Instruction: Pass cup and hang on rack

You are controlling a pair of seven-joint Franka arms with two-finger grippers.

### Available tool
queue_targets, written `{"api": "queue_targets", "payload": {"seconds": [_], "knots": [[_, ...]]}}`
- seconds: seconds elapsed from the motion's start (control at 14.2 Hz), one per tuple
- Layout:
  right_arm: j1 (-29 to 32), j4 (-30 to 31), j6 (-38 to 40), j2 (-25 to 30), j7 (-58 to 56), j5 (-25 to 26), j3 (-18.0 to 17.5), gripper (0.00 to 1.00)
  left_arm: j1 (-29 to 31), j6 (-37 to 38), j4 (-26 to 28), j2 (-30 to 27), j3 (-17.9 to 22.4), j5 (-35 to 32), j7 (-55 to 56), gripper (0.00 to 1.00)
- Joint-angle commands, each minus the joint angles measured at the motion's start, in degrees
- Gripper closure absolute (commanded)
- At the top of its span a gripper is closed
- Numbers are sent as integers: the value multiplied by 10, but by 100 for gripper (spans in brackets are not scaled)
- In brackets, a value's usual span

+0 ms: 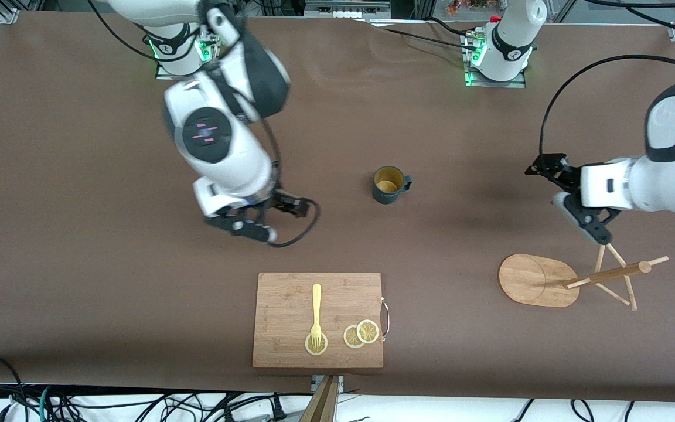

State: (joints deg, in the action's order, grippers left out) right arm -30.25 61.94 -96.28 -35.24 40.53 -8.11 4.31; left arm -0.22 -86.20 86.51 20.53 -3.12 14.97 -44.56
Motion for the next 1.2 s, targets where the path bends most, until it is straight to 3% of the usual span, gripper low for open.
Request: {"api": "queue_targets", "payload": {"seconds": [0.0, 0.28, 0.49, 0.77, 1.12], "knots": [[60, 104, 12, 96, -112, -7, -6, 0, 0, -64, 58, -8, -28, 9, -140, 0], [89, 185, 77, 202, -257, -1, 56, 0, 1, -192, 144, -14, -74, 11, -257, 0], [148, 277, 79, 294, -332, 23, 51, 0, 2, -294, 228, -22, -84, 64, -353, 0], [209, 281, 101, 319, -374, 56, 12, 0, 1, -409, 330, -22, -84, 207, -500, 0], [203, 276, 101, 320, -375, 81, 5, 0, 1, -548, 412, -15, -146, 355, -597, 0]]}}
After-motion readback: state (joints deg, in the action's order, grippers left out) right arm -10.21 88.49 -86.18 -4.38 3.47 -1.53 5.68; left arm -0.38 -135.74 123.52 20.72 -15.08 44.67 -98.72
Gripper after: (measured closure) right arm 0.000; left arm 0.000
